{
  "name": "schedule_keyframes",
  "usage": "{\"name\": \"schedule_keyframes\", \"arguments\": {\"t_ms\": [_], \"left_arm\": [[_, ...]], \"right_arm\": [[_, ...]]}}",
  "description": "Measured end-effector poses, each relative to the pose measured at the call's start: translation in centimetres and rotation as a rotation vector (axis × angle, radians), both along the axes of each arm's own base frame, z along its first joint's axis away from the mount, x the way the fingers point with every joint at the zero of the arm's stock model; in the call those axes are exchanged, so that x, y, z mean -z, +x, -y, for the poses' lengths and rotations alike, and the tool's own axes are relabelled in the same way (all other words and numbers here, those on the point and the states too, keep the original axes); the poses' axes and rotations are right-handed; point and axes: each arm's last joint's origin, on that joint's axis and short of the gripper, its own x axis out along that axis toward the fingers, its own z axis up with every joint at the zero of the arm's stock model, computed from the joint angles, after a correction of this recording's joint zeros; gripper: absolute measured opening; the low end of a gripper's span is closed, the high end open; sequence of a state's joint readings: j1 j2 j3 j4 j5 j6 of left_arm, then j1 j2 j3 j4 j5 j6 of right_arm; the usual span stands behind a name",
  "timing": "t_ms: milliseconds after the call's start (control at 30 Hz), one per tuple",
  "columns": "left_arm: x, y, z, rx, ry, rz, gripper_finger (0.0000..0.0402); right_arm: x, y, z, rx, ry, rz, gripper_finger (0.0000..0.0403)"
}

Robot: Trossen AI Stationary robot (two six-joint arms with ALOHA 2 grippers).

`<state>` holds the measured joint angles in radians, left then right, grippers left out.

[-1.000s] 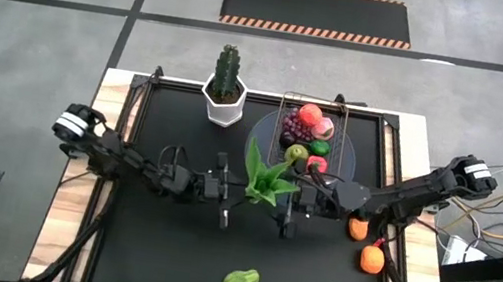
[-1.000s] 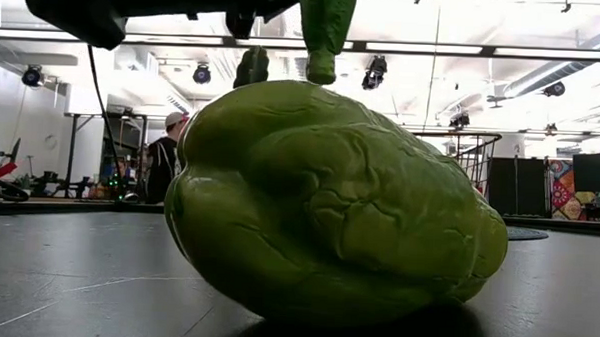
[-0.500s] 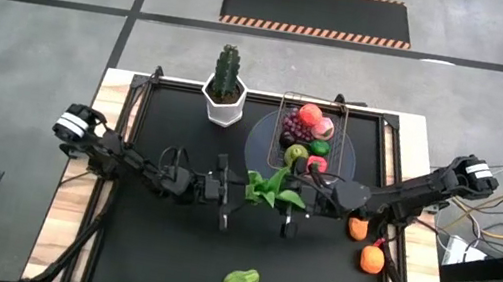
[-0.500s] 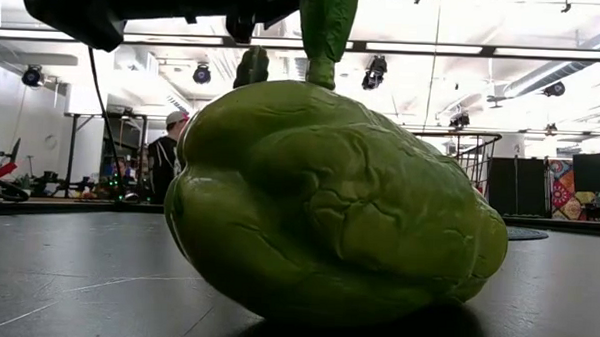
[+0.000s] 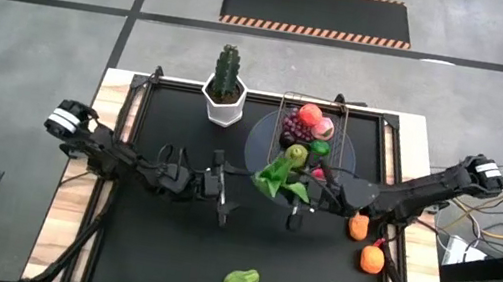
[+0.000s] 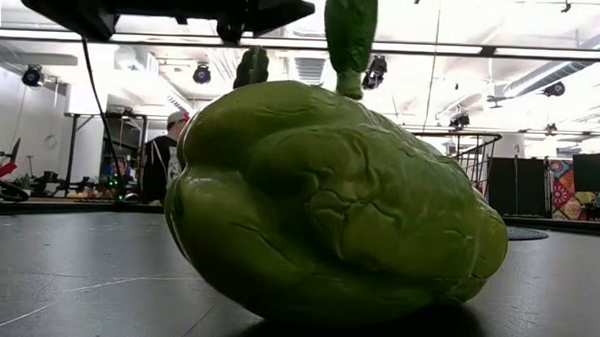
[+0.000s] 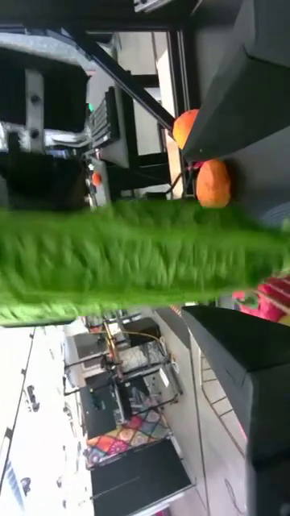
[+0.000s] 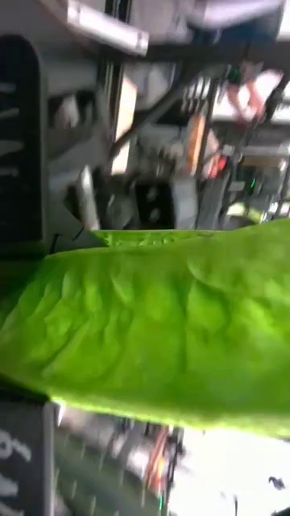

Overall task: Build produce basket
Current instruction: Put the green leaf lettuce into the gold wire basket

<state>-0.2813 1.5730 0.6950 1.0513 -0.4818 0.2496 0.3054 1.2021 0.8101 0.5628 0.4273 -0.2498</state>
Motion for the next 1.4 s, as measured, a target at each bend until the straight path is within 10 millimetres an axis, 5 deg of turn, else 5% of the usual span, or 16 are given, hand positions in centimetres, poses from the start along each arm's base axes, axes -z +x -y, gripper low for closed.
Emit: {"name": "schedule_keyframes", "arguments": {"t_ms": [267, 500, 800, 1133, 1400], "left_arm": [[-1.2, -2.5, -0.7, -0.004, 0.026, -0.004, 0.0290], [-1.3, -4.3, -1.3, 0.000, 0.000, 0.014, 0.0290], [-1.1, -4.5, -1.2, 0.008, -0.034, 0.017, 0.0290], [-1.1, -4.5, -1.2, 0.009, -0.035, 0.017, 0.0290], [-1.1, -4.5, -1.2, 0.009, -0.035, 0.017, 0.0290]], "right_arm": [[-1.0, -1.7, 1.6, 0.310, -0.059, -0.005, 0.0033], [0.9, -0.5, 5.1, 0.483, 0.043, -0.001, 0.0033], [4.2, 1.4, 9.9, 0.674, 0.218, -0.012, 0.0033], [6.7, 2.6, 10.6, 0.705, 0.284, -0.047, 0.0043], [7.6, 3.0, 10.8, 0.717, 0.304, -0.060, 0.0112]]}}
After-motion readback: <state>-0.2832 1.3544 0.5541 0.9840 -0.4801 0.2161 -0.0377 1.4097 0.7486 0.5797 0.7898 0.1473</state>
